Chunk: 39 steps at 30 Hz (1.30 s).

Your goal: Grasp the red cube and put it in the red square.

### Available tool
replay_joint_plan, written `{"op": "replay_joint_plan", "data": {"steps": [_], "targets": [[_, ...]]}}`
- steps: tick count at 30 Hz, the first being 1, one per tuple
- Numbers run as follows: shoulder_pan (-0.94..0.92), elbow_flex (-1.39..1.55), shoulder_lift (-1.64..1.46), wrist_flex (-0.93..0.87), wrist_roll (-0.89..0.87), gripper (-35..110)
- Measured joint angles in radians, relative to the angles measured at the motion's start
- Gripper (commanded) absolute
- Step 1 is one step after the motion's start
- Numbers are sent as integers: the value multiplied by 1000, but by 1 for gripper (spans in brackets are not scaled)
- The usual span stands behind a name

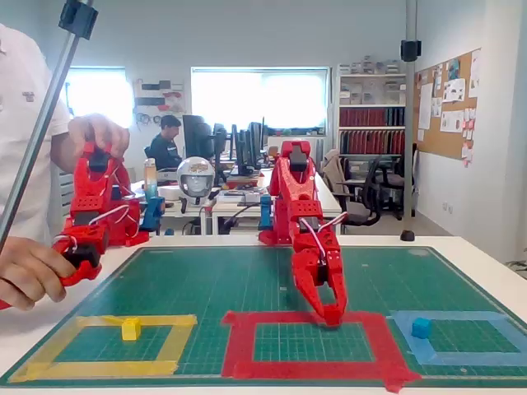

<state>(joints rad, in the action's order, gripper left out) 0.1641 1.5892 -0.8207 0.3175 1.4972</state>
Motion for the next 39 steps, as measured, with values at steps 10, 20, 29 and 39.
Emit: {"op": "replay_joint_plan", "data": {"steps": [10, 20, 29, 39], "targets": [[0, -31, 20, 0, 0, -1], [0, -31, 20, 0, 0, -1], [0, -31, 20, 0, -5, 4], [0, -26, 20, 31, -3, 9]]}}
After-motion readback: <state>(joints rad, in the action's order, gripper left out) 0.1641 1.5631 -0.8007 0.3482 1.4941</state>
